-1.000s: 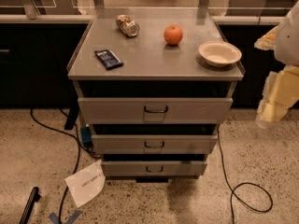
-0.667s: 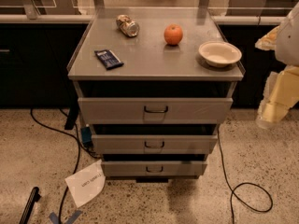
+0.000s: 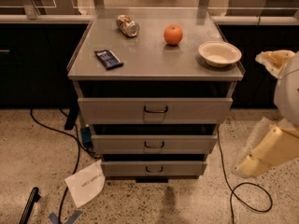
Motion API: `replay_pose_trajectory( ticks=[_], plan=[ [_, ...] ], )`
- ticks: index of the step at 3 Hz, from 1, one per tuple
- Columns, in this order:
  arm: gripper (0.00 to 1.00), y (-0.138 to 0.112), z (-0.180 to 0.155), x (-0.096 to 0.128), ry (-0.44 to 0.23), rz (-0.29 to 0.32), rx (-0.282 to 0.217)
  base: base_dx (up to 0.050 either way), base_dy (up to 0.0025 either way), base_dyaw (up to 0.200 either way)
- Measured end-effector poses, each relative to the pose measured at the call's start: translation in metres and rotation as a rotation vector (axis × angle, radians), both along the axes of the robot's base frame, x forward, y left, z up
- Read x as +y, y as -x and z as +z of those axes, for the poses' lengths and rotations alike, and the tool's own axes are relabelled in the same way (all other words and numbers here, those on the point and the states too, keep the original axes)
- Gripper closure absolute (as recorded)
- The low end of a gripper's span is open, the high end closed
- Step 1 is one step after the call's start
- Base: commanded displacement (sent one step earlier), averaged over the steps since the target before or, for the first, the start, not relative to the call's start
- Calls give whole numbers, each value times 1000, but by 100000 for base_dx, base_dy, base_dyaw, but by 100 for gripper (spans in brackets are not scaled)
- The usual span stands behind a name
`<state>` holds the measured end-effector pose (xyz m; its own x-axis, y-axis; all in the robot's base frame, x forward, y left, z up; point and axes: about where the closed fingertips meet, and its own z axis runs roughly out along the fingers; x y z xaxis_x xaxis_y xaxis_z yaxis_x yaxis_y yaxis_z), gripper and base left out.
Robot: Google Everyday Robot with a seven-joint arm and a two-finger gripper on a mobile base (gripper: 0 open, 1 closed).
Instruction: Open bottom drawer
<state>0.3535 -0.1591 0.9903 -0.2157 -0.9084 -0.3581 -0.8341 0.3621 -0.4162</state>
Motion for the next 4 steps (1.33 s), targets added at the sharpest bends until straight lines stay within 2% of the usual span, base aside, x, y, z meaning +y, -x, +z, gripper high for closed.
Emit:
replay_pose_trajectory(
  ticks=[1,2,3,4],
  plan=[
    [0,0,0,0,0,0,0,0,0,0],
    [0,-5,-10,2,-27,-28,-25,0,0,0],
    [0,-24,-63,3,-83,-47,-12,0,0,0],
    [0,-44,-120,2,-119,-47,31,0,0,0]
  ],
)
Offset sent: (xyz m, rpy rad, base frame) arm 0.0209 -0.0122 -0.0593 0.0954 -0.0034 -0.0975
